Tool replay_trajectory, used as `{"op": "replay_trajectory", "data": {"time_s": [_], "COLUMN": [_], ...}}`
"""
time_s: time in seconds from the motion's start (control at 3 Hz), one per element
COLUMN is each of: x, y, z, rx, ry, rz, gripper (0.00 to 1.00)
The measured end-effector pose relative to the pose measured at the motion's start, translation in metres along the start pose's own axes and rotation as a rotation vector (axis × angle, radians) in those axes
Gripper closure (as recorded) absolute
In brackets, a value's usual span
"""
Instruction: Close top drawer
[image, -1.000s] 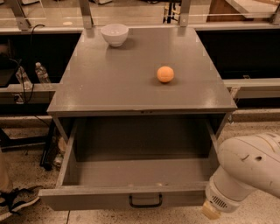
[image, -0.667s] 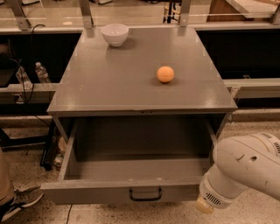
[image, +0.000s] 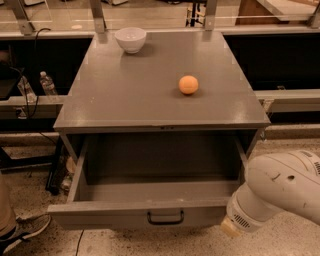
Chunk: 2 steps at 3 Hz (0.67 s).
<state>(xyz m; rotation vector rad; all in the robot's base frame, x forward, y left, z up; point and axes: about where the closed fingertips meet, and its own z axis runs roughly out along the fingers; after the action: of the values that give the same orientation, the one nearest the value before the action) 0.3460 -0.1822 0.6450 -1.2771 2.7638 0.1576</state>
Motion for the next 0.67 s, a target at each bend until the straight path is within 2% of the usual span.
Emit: {"op": "replay_trajectory", "data": {"time_s": [0.33,0.67], "x": [-0.001,-0.038], "y": [-0.001,-0.021], "z": [0.0,0.006], "rx": [0.002,0.038], "ry": [-0.004,-0.068], "rz": [0.0,-0.022], "gripper": [1.0,1.0]}}
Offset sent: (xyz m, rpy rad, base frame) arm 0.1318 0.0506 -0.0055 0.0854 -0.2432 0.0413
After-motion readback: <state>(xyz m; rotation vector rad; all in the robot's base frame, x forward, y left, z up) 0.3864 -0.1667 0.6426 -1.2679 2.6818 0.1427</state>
